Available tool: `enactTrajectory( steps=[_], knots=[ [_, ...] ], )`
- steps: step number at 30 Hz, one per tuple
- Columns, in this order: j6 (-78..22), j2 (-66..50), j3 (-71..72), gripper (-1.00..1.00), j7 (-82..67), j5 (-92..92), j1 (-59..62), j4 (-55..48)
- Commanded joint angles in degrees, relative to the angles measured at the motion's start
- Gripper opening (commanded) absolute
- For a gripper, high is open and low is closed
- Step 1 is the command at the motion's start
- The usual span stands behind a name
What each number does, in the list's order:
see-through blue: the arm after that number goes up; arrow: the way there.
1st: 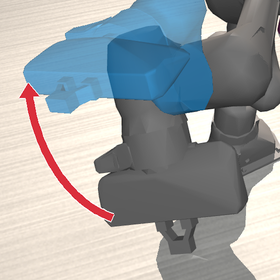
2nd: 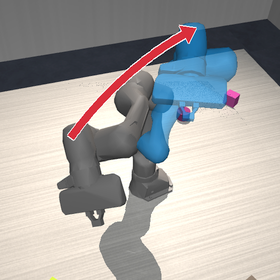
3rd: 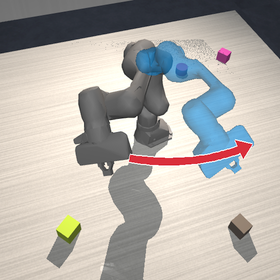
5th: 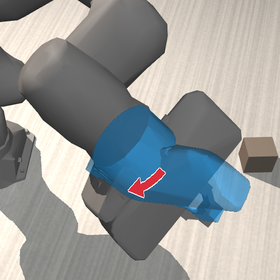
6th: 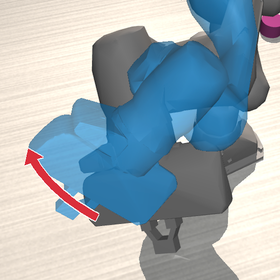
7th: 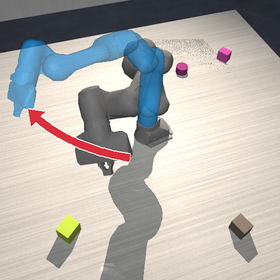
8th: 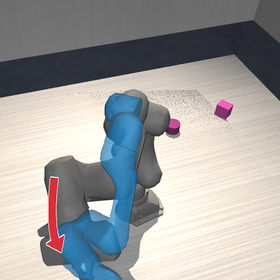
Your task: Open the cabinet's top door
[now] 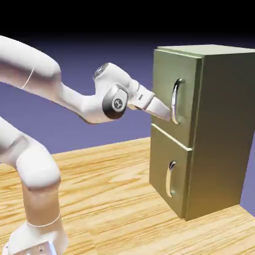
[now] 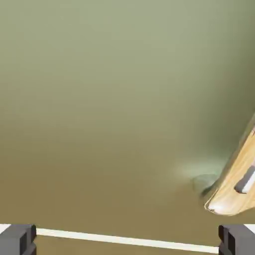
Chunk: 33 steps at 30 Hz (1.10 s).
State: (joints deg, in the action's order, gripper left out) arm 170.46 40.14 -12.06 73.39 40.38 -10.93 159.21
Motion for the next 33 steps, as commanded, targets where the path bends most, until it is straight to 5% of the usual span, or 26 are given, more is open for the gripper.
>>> enactTrajectory(
  steps=[1,33],
  knots=[
    [-0.22,0.46,-0.75,0.00,1.91,2.50,-0.63,-0.11],
    [-7.22,15.23,-24.56,0.00,62.98,82.23,-20.86,-3.64]
  ],
)
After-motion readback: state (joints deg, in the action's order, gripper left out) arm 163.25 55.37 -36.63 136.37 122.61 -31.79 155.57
